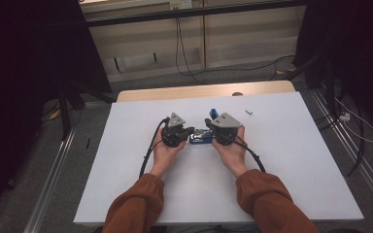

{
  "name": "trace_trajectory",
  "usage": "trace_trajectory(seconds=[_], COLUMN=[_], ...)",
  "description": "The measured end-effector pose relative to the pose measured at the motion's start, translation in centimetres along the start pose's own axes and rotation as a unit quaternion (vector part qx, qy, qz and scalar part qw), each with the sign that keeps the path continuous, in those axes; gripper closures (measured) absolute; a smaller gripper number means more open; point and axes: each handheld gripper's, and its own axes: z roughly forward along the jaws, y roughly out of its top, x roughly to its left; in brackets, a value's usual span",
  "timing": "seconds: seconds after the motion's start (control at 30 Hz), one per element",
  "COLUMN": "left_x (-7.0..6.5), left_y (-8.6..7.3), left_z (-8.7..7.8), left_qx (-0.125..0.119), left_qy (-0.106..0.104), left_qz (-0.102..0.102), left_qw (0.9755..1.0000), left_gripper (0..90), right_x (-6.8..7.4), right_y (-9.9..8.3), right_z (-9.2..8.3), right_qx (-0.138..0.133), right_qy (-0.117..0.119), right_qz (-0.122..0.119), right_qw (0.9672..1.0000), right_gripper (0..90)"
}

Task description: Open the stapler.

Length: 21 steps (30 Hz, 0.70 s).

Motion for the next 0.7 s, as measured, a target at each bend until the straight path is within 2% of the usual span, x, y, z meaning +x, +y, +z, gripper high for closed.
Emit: trace_trajectory(seconds=[0.17, 0.4, 0.7], left_x=[0.0, 0.0, 0.0], left_y=[0.0, 0.0, 0.0], left_z=[0.0, 0.0, 0.0], left_qx=[0.000, 0.000, 0.000], left_qy=[0.001, 0.000, 0.000], left_qz=[0.000, 0.001, 0.000], left_qw=[1.0000, 1.0000, 1.0000], left_gripper=[90.0, 90.0, 90.0], right_x=[-0.2, -0.6, -1.1], right_y=[0.1, 0.1, 0.1], right_z=[-0.2, -0.5, -1.0], right_qx=[0.004, 0.007, 0.011], right_qy=[0.003, 0.007, -0.005], right_qz=[-0.003, 0.010, 0.005], right_qw=[1.0000, 0.9999, 0.9999], right_gripper=[90.0, 90.0, 90.0])
